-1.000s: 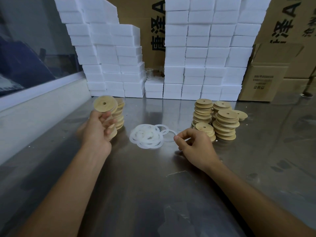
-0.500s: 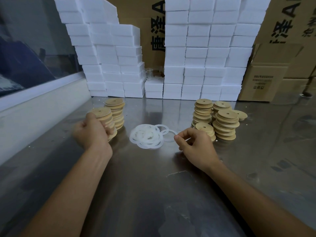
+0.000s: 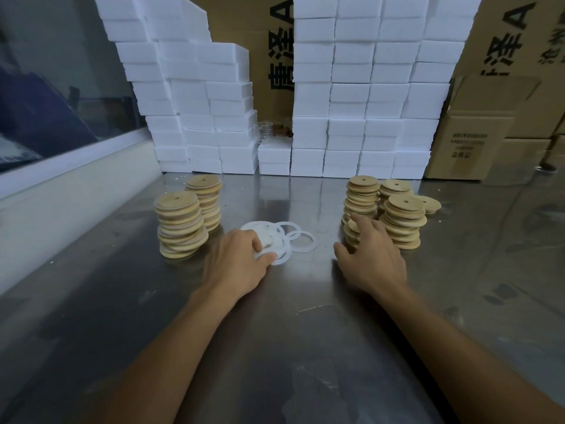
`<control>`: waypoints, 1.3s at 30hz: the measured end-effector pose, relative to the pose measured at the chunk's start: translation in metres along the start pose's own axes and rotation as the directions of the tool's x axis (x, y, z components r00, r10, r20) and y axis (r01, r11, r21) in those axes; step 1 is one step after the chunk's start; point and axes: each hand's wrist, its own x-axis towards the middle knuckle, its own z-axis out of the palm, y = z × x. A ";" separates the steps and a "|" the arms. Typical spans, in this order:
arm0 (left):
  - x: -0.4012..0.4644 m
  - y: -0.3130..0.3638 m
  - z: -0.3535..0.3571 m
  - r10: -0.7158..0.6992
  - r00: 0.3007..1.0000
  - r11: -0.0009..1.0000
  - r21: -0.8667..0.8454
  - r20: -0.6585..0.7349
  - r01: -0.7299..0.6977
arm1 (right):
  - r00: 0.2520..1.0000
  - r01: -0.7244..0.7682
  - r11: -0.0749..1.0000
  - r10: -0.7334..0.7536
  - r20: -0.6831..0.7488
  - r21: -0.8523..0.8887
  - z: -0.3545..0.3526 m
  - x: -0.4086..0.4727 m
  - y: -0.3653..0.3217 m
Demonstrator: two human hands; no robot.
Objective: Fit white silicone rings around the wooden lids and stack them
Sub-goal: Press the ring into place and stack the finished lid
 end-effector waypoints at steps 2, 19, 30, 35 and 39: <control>0.000 0.000 -0.002 0.034 0.999 0.999 0.006 0.020 -0.034 | 1.000 -0.006 0.998 0.007 0.018 -0.060 -0.003 0.003 0.003; 0.004 0.000 -0.002 0.128 0.987 0.991 0.020 0.100 -0.130 | 0.998 -0.038 0.998 0.035 -0.055 -0.041 -0.001 0.004 0.007; 0.003 0.022 -0.018 0.085 0.988 0.702 -0.711 0.128 0.032 | 0.998 0.004 0.990 0.005 -0.061 0.140 0.000 0.002 0.006; -0.001 0.030 -0.026 0.125 0.927 0.339 -0.893 0.354 0.296 | 0.995 0.095 0.897 -0.080 -0.054 0.432 -0.003 0.000 0.003; -0.006 0.032 -0.014 0.036 0.897 0.482 -0.795 0.440 0.370 | 0.944 0.236 0.815 -0.321 0.073 0.530 0.000 -0.008 -0.005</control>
